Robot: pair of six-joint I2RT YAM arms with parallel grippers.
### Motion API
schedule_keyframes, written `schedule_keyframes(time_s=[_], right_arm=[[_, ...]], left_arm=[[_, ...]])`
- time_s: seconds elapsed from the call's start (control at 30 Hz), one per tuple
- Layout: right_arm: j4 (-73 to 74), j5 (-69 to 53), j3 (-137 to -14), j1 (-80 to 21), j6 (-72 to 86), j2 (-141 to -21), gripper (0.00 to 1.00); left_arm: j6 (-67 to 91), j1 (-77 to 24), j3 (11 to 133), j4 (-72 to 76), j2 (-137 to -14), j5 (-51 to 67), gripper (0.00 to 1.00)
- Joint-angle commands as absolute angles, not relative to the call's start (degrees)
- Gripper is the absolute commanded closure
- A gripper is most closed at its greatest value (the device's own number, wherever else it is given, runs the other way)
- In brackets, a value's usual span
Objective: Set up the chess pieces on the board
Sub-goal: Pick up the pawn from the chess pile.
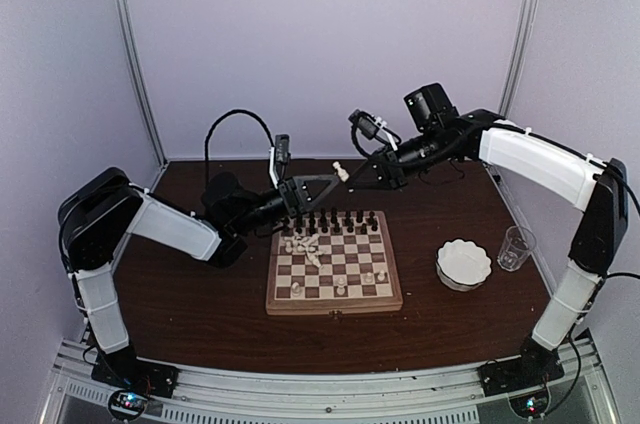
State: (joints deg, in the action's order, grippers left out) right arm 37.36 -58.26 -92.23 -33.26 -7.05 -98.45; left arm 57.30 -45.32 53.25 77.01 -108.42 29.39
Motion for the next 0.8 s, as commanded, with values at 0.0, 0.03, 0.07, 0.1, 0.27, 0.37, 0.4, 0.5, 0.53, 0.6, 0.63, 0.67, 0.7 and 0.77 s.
schedule_keyframes(time_s=[0.0,0.03,0.07,0.1,0.27,0.37,0.4,0.5,0.53,0.6,0.63,0.67,0.7,0.77], right_arm=[[36.22,-58.00,-92.55,-33.10,-6.79,-96.60,0.92],[36.14,-57.85,-92.55,-33.01,-6.77,-96.59,0.92],[36.13,-57.83,-92.55,-32.90,-6.72,-96.57,0.92],[36.13,-57.79,-92.57,-32.75,-6.67,-96.52,0.92],[36.04,-57.62,-92.42,-32.35,-6.79,-96.59,0.92],[35.97,-57.60,-92.40,-32.34,-6.81,-96.81,0.92],[35.95,-57.62,-92.38,-32.34,-6.85,-96.85,0.92],[35.95,-57.66,-92.46,-32.26,-6.75,-96.79,0.92],[35.95,-57.63,-92.38,-32.26,-6.72,-96.73,0.92],[35.83,-57.42,-92.16,-32.17,-6.89,-96.69,0.92],[35.77,-57.35,-92.02,-32.10,-6.94,-96.61,0.92],[35.67,-57.37,-91.93,-32.04,-6.94,-96.55,0.92],[35.57,-57.39,-91.75,-31.93,-6.94,-96.51,0.92],[35.44,-57.27,-91.52,-31.84,-6.94,-96.30,0.92]], left_arm=[[57.70,-45.61,54.37,80.95,-108.65,31.18,0.60],[57.74,-45.60,54.18,80.95,-108.51,31.20,0.61],[57.80,-45.57,53.96,80.95,-108.35,31.16,0.62],[57.83,-45.61,53.70,80.97,-108.18,31.04,0.63],[58.83,-45.58,53.17,80.95,-107.84,30.57,0.67],[59.02,-45.55,53.09,80.95,-107.67,30.36,0.71],[59.10,-45.53,53.09,80.99,-107.67,30.33,0.73],[59.57,-45.53,53.09,80.96,-107.67,30.07,0.77],[59.63,-45.53,53.09,80.95,-107.67,30.02,0.78],[59.83,-45.53,52.92,80.95,-107.59,29.70,0.81],[59.93,-45.53,52.77,80.95,-107.58,29.60,0.82],[59.98,-45.53,52.67,80.95,-107.58,29.54,0.83],[60.07,-45.53,52.57,80.97,-107.56,29.46,0.85],[60.20,-45.53,52.35,80.95,-107.49,29.36,0.87]])
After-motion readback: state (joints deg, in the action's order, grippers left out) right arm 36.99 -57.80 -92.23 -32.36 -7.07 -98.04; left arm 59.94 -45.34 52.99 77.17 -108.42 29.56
